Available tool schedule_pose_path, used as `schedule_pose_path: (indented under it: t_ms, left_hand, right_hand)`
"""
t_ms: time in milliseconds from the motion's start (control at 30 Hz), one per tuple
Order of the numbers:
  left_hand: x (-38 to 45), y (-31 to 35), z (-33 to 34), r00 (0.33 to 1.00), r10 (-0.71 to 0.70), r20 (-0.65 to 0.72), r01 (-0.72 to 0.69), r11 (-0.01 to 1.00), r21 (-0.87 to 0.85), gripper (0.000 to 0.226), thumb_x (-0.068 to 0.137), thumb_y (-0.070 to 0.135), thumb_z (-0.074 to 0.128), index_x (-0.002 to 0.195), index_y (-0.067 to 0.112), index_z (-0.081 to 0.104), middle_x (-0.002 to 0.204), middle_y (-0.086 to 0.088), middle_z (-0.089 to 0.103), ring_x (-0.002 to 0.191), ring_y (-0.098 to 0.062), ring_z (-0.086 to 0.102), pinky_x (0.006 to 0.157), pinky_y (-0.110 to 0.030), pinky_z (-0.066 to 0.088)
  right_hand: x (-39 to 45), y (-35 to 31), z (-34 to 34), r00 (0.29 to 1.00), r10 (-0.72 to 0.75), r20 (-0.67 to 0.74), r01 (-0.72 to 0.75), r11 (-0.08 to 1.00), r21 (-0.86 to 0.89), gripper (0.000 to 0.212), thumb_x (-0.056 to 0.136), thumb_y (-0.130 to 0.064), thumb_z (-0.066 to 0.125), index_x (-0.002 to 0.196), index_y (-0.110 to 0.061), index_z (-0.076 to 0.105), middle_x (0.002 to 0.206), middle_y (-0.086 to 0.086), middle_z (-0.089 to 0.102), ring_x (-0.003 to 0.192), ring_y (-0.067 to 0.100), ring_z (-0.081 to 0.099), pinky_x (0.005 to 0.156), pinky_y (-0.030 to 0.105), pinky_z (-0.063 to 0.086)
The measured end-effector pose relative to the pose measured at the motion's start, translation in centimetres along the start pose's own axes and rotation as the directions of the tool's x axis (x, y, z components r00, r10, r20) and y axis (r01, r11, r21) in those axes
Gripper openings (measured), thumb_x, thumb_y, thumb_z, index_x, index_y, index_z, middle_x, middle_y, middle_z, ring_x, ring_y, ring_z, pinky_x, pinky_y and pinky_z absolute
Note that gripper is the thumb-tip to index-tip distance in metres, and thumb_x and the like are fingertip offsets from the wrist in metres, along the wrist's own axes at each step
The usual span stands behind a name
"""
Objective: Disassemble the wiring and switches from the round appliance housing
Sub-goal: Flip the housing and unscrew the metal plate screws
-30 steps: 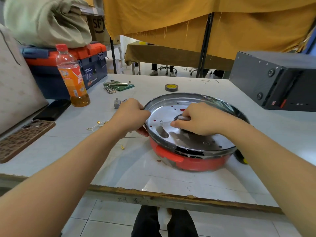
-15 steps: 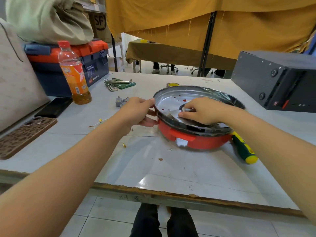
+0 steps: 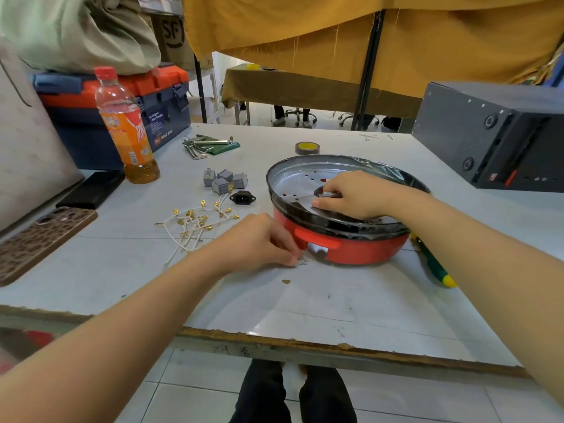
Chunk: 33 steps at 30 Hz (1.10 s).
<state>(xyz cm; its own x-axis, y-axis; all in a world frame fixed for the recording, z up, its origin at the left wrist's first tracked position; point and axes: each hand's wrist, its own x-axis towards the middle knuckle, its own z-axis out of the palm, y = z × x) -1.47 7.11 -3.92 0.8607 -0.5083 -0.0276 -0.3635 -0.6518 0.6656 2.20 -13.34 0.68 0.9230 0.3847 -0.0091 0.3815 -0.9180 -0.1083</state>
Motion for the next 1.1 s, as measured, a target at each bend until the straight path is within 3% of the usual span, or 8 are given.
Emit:
schedule_pose_path:
  t_ms: [100,367,500,667,767,900,1100]
  left_hand:
    - [-0.2,0.0,1.2,0.995,0.054,-0.081,-0.053,0.998,0.013,0.011,0.077,0.018,0.077,0.086,0.023,0.078,0.08,0.011,0.071,0.067,0.009,0.058,0.063,-0.004,0.041]
    - [-0.3,0.2,2.0,0.989,0.094,-0.112,-0.09,0.995,0.036,0.004,0.078,0.018,0.075,0.082,0.018,0.076,0.077,0.007,0.07,0.065,0.006,0.057,0.061,-0.005,0.042]
    - [-0.8,-0.4,-0.2,0.997,0.024,-0.07,-0.023,0.999,0.026,0.006,0.079,0.017,0.073,0.075,0.022,0.074,0.07,0.008,0.071,0.061,0.006,0.059,0.063,-0.01,0.046]
    - [-1.6,-2.3,-3.9,0.973,-0.095,-0.21,0.101,0.995,0.016,0.009,0.081,0.011,0.071,0.077,0.019,0.072,0.066,0.005,0.071,0.06,-0.002,0.063,0.065,-0.018,0.051]
    - [-1.6,-3.6,-5.4,0.945,-0.134,-0.298,0.174,0.978,0.113,0.014,0.083,0.013,0.069,0.076,0.024,0.071,0.075,0.008,0.069,0.069,-0.007,0.062,0.07,-0.021,0.051]
    - [-1.2,-5.0,-5.7,0.929,-0.171,-0.328,0.251,0.944,0.216,0.014,0.086,0.01,0.064,0.087,0.019,0.075,0.085,0.003,0.068,0.06,-0.001,0.052,0.051,-0.008,0.039]
    - [-0.6,-5.3,-4.6,0.925,-0.096,-0.369,0.214,0.931,0.295,0.017,0.083,0.004,0.058,0.095,0.013,0.065,0.087,-0.004,0.066,0.083,-0.018,0.057,0.074,-0.026,0.045]
  right_hand:
    - [0.1,0.1,0.2,1.0,0.01,-0.003,-0.01,1.0,-0.009,0.048,0.097,-0.047,0.043,0.091,-0.004,0.063,0.077,0.01,0.057,0.064,0.02,0.046,0.059,0.032,0.033]
    - [-0.1,0.1,0.2,1.0,0.028,-0.01,-0.028,1.0,0.001,0.044,0.097,-0.045,0.045,0.076,-0.007,0.053,0.07,0.007,0.049,0.064,0.021,0.042,0.06,0.033,0.031]
    - [-0.3,0.0,0.2,0.999,0.036,-0.002,-0.036,0.999,-0.005,0.043,0.096,-0.046,0.046,0.08,-0.008,0.058,0.068,0.004,0.049,0.062,0.018,0.042,0.058,0.032,0.032]
    - [-0.6,-0.7,0.4,0.999,0.032,0.025,-0.032,0.999,-0.006,0.042,0.097,-0.044,0.047,0.067,-0.014,0.047,0.067,0.004,0.047,0.058,0.015,0.04,0.053,0.029,0.028]
    - [-0.8,-1.2,0.6,0.998,0.031,0.046,-0.03,0.999,-0.015,0.039,0.097,-0.044,0.046,0.074,-0.013,0.054,0.073,0.006,0.053,0.06,0.014,0.043,0.053,0.027,0.03]
    - [-0.8,-1.9,0.8,0.998,0.035,0.043,-0.034,0.999,-0.028,0.04,0.097,-0.044,0.046,0.071,-0.014,0.05,0.075,0.007,0.053,0.06,0.014,0.042,0.052,0.026,0.028]
    - [-1.1,-2.2,1.0,0.999,0.044,0.031,-0.043,0.999,-0.029,0.041,0.096,-0.046,0.046,0.074,-0.012,0.052,0.071,0.003,0.05,0.059,0.012,0.041,0.051,0.026,0.026]
